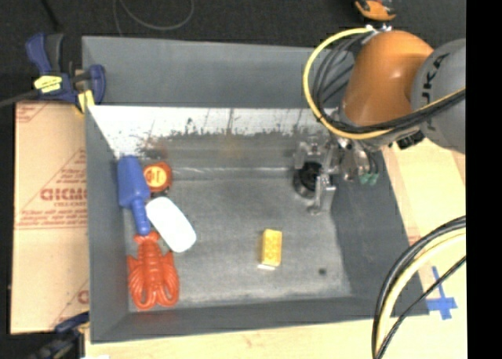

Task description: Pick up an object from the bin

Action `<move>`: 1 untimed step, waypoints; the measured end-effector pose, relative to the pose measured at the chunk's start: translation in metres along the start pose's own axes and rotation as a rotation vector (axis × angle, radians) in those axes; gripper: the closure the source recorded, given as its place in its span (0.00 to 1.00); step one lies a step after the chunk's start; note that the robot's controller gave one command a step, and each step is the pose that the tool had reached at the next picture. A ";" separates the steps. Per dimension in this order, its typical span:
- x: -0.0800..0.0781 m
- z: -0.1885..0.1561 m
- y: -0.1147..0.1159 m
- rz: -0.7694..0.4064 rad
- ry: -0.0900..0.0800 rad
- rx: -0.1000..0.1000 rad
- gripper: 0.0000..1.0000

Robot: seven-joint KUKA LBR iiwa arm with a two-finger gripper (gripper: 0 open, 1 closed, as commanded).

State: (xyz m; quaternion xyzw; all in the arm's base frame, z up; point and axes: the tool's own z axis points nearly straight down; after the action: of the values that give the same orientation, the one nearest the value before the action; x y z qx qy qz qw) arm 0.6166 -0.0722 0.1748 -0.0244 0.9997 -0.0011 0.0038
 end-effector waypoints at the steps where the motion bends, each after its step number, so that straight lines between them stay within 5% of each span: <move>1: 0.011 0.031 0.010 -0.167 0.003 -0.001 0.00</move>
Offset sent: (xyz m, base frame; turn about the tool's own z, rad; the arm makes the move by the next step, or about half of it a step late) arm -0.0119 0.0076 -0.0867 -0.2776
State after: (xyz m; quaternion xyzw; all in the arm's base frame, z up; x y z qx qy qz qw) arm 0.6049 -0.0626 0.1436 -0.1077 0.9942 -0.0009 0.0023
